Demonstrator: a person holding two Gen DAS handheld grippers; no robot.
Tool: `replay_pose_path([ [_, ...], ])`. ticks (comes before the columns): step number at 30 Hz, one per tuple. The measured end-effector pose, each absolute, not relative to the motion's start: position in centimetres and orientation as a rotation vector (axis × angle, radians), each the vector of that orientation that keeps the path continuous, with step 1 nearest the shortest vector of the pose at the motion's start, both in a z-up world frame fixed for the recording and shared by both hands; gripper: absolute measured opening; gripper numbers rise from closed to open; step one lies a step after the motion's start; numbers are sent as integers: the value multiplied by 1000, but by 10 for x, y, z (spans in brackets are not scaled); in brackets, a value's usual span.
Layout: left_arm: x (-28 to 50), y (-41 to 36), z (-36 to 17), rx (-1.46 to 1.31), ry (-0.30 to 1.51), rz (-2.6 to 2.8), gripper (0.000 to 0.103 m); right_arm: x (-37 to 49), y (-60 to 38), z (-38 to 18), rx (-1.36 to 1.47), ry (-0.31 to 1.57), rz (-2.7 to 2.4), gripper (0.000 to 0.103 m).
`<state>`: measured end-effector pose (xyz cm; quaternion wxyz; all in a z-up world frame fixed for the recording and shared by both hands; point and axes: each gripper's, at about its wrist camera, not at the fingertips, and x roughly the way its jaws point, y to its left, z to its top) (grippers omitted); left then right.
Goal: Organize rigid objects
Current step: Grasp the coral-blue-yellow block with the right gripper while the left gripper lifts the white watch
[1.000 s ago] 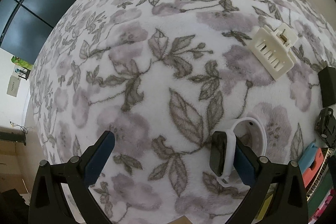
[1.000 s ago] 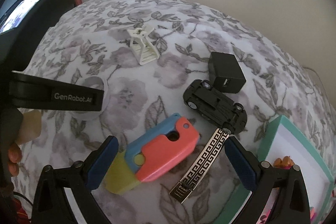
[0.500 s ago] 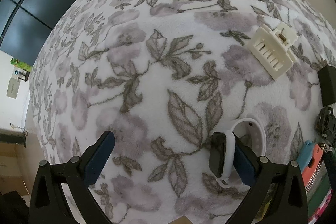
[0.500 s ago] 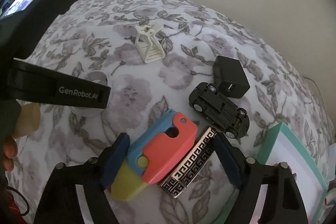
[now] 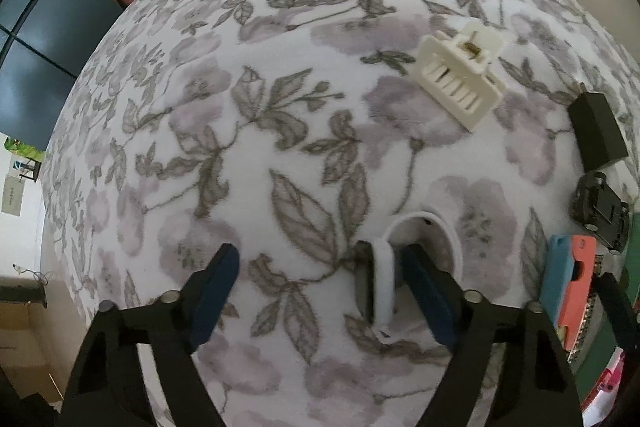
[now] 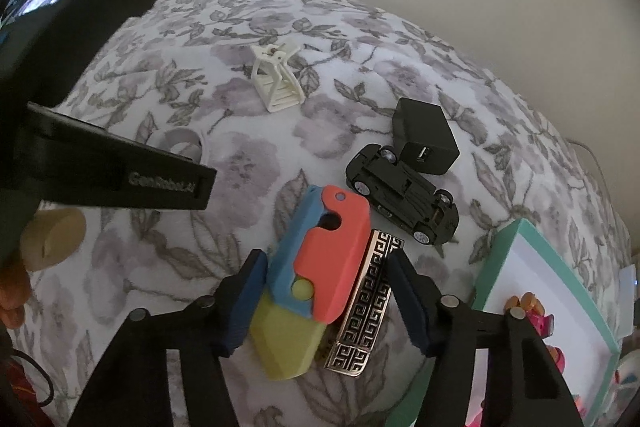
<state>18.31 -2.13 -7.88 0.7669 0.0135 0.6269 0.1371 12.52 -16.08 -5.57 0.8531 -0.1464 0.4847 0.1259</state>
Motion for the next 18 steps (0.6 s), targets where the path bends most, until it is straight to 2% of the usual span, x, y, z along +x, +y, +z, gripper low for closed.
replay_pose_path([
  [2,182,-27,-78,27,1358,281,71,126,-160,-53,-286,1017,276,50],
  [3,182,-30,-77,28,1356,274,68,127,-160,-53,-274,1017,280,48],
  [5,182,-35,-76,32,1353,257,60,128,-158,-53,-276,1017,277,48],
  [9,184,-46,-74,36,1347,250,57,129,-156,-54,-281,1013,271,48],
  [13,185,-46,-73,8,1346,244,57,134,-159,-52,-252,1019,260,50],
  [15,185,-42,-72,-13,1346,243,55,135,-161,-52,-245,1016,246,54],
  [16,185,-42,-72,-25,1345,240,51,136,-162,-52,-239,1016,236,59],
  [18,186,-38,-72,-30,1340,251,46,138,-167,-52,-207,1014,239,61],
])
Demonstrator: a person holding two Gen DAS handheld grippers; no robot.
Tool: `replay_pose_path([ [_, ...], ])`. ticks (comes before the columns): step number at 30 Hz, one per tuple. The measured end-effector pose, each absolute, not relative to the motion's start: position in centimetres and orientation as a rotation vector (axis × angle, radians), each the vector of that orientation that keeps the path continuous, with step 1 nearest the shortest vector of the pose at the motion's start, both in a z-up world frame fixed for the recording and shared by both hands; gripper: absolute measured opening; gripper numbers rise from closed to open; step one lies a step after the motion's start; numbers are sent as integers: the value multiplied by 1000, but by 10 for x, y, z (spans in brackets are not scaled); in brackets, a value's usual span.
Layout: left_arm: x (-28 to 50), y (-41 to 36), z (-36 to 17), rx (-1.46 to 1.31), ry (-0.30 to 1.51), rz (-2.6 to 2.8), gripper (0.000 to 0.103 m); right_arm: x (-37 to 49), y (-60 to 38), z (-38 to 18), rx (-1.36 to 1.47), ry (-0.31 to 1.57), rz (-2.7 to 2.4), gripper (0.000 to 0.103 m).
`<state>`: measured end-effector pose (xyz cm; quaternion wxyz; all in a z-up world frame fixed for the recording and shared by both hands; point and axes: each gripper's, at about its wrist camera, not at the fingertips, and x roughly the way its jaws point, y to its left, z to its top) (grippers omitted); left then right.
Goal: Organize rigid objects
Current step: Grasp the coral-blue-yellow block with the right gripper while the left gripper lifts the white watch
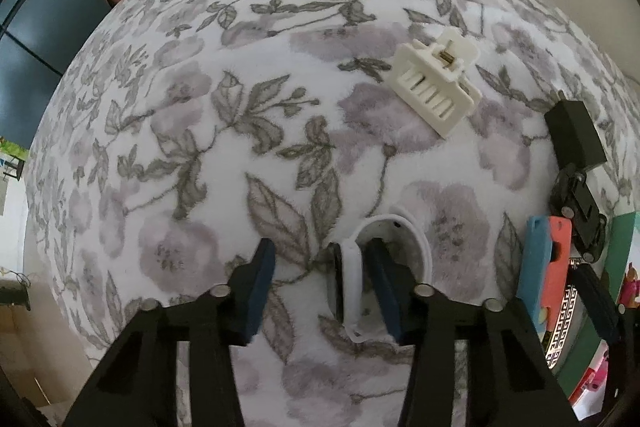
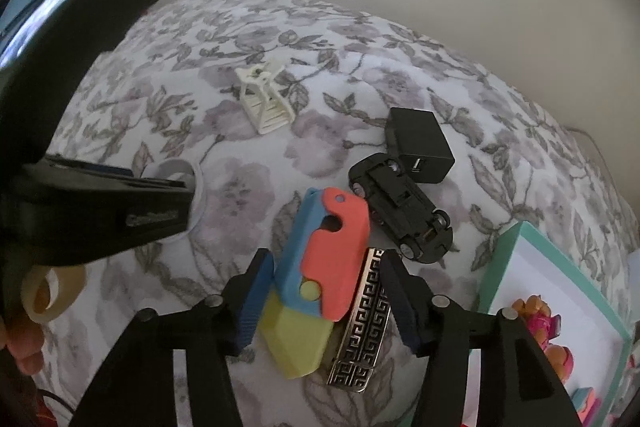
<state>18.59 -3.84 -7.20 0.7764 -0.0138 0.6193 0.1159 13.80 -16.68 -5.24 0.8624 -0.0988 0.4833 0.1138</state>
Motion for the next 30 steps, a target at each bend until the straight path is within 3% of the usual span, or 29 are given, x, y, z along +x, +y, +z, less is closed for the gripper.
replay_pose_path([
  [8,184,-18,-70,-74,1334,325,39,143,-173,-54,-126,1016,241,72],
  [16,184,-12,-71,-81,1337,325,39,140,-152,-51,-168,1011,300,73],
  [19,184,-2,-71,-91,1337,319,39,140,-151,-53,-161,1016,300,71],
  [24,186,2,-74,-60,1335,320,40,143,-152,-63,-217,1051,246,55],
  [30,187,0,-75,-38,1329,322,40,142,-153,-66,-201,1056,234,54],
])
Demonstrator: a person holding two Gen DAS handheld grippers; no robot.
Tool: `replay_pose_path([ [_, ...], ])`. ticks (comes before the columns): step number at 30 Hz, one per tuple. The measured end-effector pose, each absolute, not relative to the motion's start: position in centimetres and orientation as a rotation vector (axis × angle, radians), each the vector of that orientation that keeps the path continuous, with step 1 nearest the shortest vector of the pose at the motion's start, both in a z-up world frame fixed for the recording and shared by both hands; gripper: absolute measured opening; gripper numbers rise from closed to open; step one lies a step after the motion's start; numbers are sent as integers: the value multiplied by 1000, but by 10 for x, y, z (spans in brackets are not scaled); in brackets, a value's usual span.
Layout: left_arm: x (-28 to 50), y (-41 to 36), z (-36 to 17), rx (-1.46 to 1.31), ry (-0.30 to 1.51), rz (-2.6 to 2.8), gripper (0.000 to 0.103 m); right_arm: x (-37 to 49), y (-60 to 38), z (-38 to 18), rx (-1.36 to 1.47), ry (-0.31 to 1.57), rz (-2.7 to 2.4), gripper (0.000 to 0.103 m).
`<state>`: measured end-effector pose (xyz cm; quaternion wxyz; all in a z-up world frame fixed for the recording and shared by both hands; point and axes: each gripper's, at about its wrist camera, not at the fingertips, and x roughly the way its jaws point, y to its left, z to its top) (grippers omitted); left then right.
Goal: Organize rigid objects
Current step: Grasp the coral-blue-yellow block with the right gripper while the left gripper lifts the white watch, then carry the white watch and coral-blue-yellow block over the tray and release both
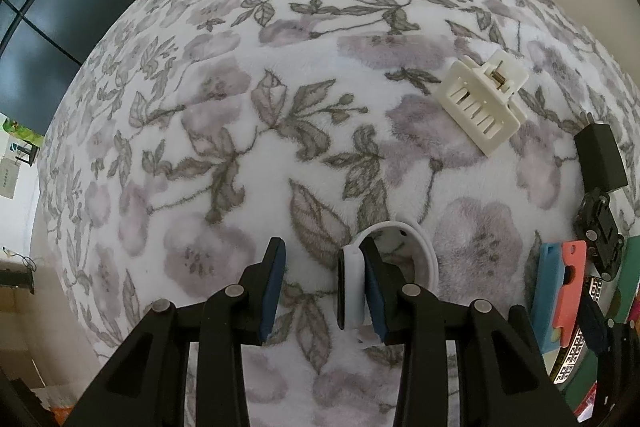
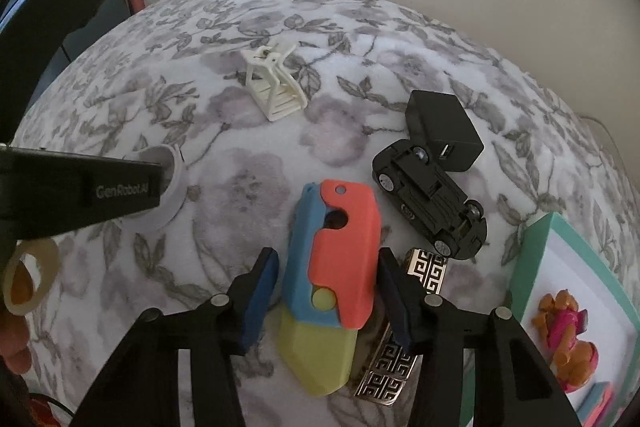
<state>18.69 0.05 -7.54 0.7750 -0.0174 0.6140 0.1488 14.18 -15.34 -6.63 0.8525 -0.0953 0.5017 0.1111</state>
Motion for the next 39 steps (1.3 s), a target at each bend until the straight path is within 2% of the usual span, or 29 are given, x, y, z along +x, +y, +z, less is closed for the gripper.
replay_pose_path([
  [3,186,0,-75,-21,1323,326,40,142,-154,-66,-189,1057,228,53],
  [7,187,-9,-72,15,1314,336,39,142,-155,-66,-161,1058,211,46],
  [9,187,-13,-71,6,1315,330,33,142,-156,-65,-152,1061,204,46],
  [11,187,-14,-71,-26,1317,309,22,141,-155,-65,-150,1066,198,46],
  [14,188,-21,-72,-18,1319,292,13,138,-157,-64,-140,1073,195,46],
  [25,183,-30,-61,-58,1307,274,13,126,-158,-62,-104,1105,168,45],
  [34,174,-38,-17,-62,1218,268,13,115,-187,-34,75,1071,163,45],
  [39,165,-44,15,-67,1145,253,13,105,-211,0,138,998,117,45],
])
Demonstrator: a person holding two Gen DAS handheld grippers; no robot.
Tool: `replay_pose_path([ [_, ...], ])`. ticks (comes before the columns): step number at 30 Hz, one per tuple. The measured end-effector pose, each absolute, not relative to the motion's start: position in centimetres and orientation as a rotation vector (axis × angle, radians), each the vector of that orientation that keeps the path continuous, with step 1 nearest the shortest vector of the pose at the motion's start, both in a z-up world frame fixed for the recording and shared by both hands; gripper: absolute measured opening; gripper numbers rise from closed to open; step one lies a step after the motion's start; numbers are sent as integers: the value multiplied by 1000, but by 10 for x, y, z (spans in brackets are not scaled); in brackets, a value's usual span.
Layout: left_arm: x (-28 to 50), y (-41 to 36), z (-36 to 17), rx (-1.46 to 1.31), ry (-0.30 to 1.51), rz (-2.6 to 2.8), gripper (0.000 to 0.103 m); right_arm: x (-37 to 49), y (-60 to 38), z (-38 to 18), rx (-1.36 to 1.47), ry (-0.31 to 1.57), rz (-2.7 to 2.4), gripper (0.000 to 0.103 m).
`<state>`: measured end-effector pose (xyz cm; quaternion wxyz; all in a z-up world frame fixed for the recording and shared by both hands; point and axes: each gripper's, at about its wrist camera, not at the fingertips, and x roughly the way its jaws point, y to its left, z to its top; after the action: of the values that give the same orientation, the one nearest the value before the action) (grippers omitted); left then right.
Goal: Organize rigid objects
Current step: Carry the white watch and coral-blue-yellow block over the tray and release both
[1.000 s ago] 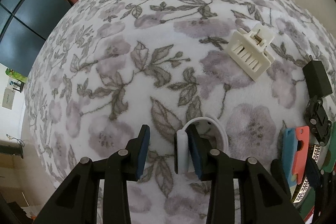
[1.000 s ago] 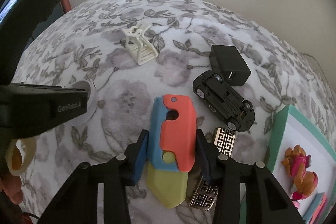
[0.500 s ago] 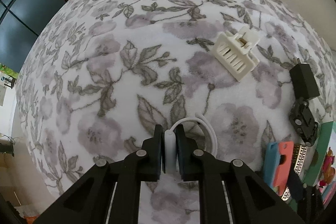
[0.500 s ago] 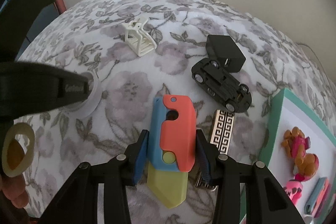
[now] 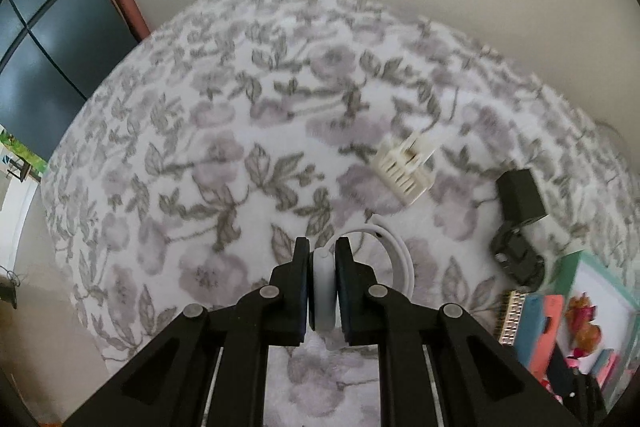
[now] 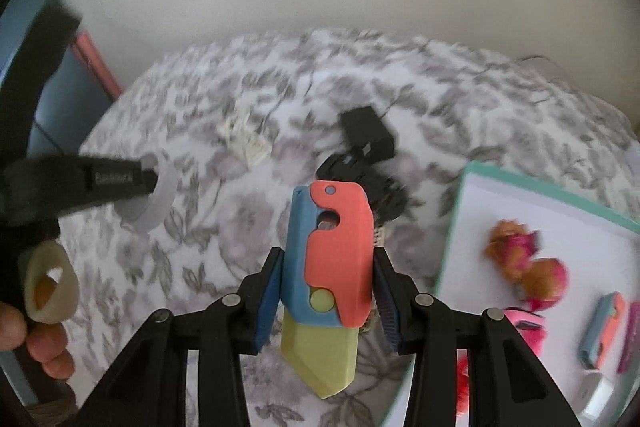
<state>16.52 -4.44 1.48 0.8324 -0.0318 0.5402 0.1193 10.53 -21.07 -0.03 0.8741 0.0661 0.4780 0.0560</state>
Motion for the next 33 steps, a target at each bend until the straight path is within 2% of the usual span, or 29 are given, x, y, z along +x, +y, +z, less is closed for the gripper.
replay_pose_path([
  [15,148,-96,57,-90,1061,72,13,68,-302,58,135,857,-160,45],
  [33,94,-248,53,158,1069,-246,13,33,-413,40,85,933,-538,46],
])
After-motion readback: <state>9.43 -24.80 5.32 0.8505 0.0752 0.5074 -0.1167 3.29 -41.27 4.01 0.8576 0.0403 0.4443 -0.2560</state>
